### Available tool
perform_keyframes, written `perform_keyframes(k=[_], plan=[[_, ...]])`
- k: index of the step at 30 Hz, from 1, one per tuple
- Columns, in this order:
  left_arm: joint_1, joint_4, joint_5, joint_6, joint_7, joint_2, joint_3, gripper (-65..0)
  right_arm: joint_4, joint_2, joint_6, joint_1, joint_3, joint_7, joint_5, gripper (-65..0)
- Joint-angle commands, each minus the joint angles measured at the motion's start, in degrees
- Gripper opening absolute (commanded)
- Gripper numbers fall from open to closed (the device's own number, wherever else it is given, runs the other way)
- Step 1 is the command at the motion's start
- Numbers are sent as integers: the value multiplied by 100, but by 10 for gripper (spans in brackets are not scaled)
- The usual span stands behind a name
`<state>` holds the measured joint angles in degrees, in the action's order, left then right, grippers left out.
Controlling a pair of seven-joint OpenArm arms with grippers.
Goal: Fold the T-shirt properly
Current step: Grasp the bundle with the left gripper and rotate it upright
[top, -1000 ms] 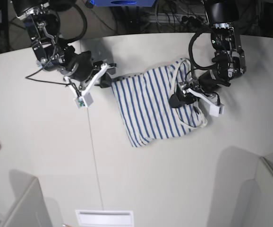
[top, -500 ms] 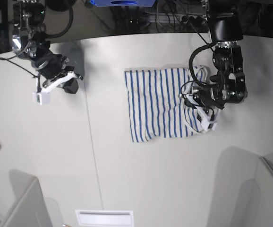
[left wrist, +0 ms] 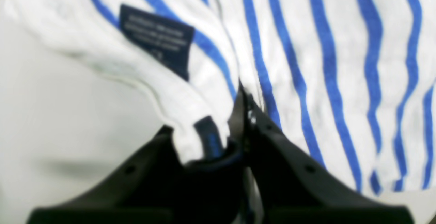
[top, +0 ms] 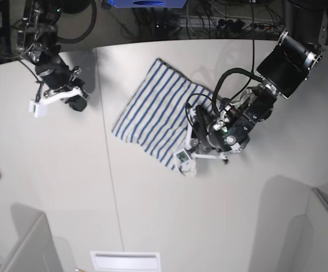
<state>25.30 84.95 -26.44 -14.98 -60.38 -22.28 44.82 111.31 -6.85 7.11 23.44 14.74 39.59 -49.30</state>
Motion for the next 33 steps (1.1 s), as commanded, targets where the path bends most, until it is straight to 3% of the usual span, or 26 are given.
perform_keyframes(k=[1, 8, 15, 18, 20, 24, 30, 33], plan=[[235, 81, -60, -18, 214, -53, 279, -650, 100, -22, -13, -19, 157, -113, -33, -650], [1518, -358, -60, -27, 1313, -79, 2644, -650, 100, 21, 14, 69, 288, -140, -33, -650], [2477, -930, -60, -36, 2684, -106, 3945, -650, 91, 83, 14, 69, 288, -148, -33, -650], [2705, -1114, 222, -414, 3343, -106, 4018, -650, 91, 250, 14, 60, 455, -122, -24, -650], [2696, -1220, 872, -818, 3809, -115, 4018, -650, 3, 356, 14, 60, 596, -113, -24, -650], [2450, -1334, 1962, -1214, 4407, -106, 4018, -650, -331, 364, 14, 51, 658, -131, -24, -650], [1976, -1387, 2499, -1926, 5049, -35, 3189, -650, -594, 364, 14, 7, 614, -148, -15, -650], [1940, -1642, 2622, -2207, 5190, 202, 2890, -650, -656, 338, 14, -124, 605, -104, 169, -650]])
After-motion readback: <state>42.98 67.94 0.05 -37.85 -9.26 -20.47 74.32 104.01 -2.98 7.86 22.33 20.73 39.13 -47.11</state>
